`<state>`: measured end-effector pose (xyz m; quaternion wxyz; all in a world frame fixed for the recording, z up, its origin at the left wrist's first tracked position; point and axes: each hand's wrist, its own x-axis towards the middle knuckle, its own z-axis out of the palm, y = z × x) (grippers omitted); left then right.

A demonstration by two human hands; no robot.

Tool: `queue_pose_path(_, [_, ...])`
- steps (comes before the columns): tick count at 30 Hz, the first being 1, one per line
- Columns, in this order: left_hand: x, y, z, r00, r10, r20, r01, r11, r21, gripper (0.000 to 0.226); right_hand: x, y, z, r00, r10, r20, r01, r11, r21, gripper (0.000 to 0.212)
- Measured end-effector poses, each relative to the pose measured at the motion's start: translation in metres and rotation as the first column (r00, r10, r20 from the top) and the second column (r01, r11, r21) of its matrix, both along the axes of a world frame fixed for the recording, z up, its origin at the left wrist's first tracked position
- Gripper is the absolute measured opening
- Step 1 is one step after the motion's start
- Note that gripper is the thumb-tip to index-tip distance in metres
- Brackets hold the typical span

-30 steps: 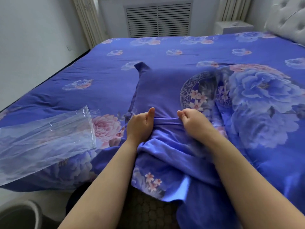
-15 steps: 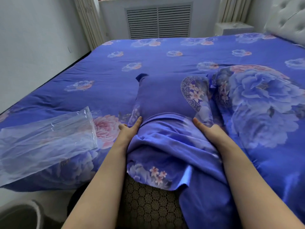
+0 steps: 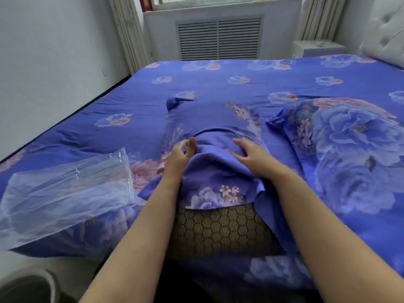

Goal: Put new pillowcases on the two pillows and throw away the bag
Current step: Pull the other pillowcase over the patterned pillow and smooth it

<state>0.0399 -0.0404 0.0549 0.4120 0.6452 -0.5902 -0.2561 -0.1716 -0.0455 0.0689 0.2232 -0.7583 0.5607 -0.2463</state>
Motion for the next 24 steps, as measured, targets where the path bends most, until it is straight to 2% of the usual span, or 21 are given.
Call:
queue_pose_path(2, [-0.001, 0.027, -0.009, 0.991, -0.13, -0.009, 0.128, 0.984, -0.123, 0.067, -0.008, 0.019, -0.003, 0.997, 0.074, -0.016, -0.073, 0.997, 0.02, 0.07])
queue_pose_path(4, [0.004, 0.04, -0.017, 0.977, -0.151, 0.149, 0.177, 0.967, -0.185, 0.064, -0.023, 0.036, 0.002, 0.992, 0.125, 0.008, -0.125, 0.986, 0.114, 0.077])
queue_pose_path(6, [0.008, 0.044, -0.021, 0.937, -0.049, 0.346, 0.13, 0.968, -0.215, 0.036, -0.032, 0.05, 0.01, 0.987, 0.159, 0.006, -0.158, 0.973, 0.168, 0.081])
queue_pose_path(7, [0.006, 0.045, -0.019, 0.929, 0.044, 0.368, 0.05, 0.969, -0.241, 0.023, -0.031, 0.053, 0.011, 0.986, 0.165, -0.008, -0.161, 0.972, 0.17, 0.082])
queue_pose_path(9, [-0.005, 0.055, -0.009, 0.931, 0.227, 0.285, -0.121, 0.931, -0.344, 0.016, -0.028, 0.063, 0.012, 0.98, 0.184, -0.072, -0.17, 0.971, 0.168, 0.083])
queue_pose_path(11, [-0.019, 0.067, -0.002, 0.951, 0.271, 0.149, -0.18, 0.878, -0.443, 0.02, -0.034, 0.071, 0.01, 0.967, 0.235, -0.101, -0.209, 0.953, 0.218, 0.084])
queue_pose_path(13, [-0.03, 0.077, -0.005, 0.964, 0.241, 0.111, -0.161, 0.865, -0.475, 0.035, -0.049, 0.078, 0.011, 0.95, 0.311, 0.014, -0.298, 0.897, 0.327, 0.084])
queue_pose_path(15, [-0.033, 0.077, -0.013, 0.954, 0.251, 0.163, -0.15, 0.873, -0.463, 0.051, -0.061, 0.081, 0.009, 0.939, 0.331, 0.096, -0.34, 0.844, 0.414, 0.086])
queue_pose_path(16, [-0.033, 0.075, -0.018, 0.948, 0.25, 0.195, -0.14, 0.881, -0.451, 0.056, -0.061, 0.081, 0.004, 0.945, 0.324, 0.051, -0.318, 0.863, 0.392, 0.086])
queue_pose_path(17, [-0.032, 0.073, -0.021, 0.943, 0.251, 0.216, -0.135, 0.886, -0.444, 0.06, -0.057, 0.08, -0.004, 0.959, 0.282, -0.019, -0.264, 0.918, 0.297, 0.078])
queue_pose_path(18, [-0.03, 0.07, -0.023, 0.939, 0.259, 0.225, -0.136, 0.884, -0.447, 0.062, -0.05, 0.078, -0.012, 0.982, 0.183, -0.057, -0.174, 0.975, 0.137, 0.06])
queue_pose_path(19, [-0.027, 0.067, -0.023, 0.936, 0.27, 0.224, -0.146, 0.88, -0.451, 0.062, -0.044, 0.077, -0.017, 0.999, 0.039, 0.0, -0.039, 0.999, -0.022, 0.046])
queue_pose_path(20, [-0.026, 0.066, -0.023, 0.937, 0.28, 0.211, -0.161, 0.878, -0.452, 0.06, -0.04, 0.078, -0.016, 0.988, -0.107, 0.113, 0.119, 0.986, -0.114, 0.041])
queue_pose_path(21, [-0.027, 0.067, -0.024, 0.938, 0.284, 0.199, -0.171, 0.878, -0.448, 0.057, -0.04, 0.079, -0.014, 0.954, -0.169, 0.248, 0.208, 0.968, -0.142, 0.033])
queue_pose_path(22, [-0.027, 0.067, -0.025, 0.935, 0.287, 0.207, -0.174, 0.881, -0.439, 0.054, -0.041, 0.078, -0.01, 0.931, -0.168, 0.325, 0.208, 0.974, -0.092, 0.024])
queue_pose_path(23, [-0.028, 0.069, -0.028, 0.932, 0.277, 0.232, -0.158, 0.89, -0.427, 0.052, -0.044, 0.077, -0.006, 0.928, -0.128, 0.349, 0.147, 0.989, -0.029, 0.016])
queue_pose_path(24, [-0.028, 0.071, -0.03, 0.93, 0.262, 0.258, -0.134, 0.894, -0.427, 0.05, -0.046, 0.078, -0.001, 0.951, -0.096, 0.293, 0.093, 0.995, 0.021, 0.017])
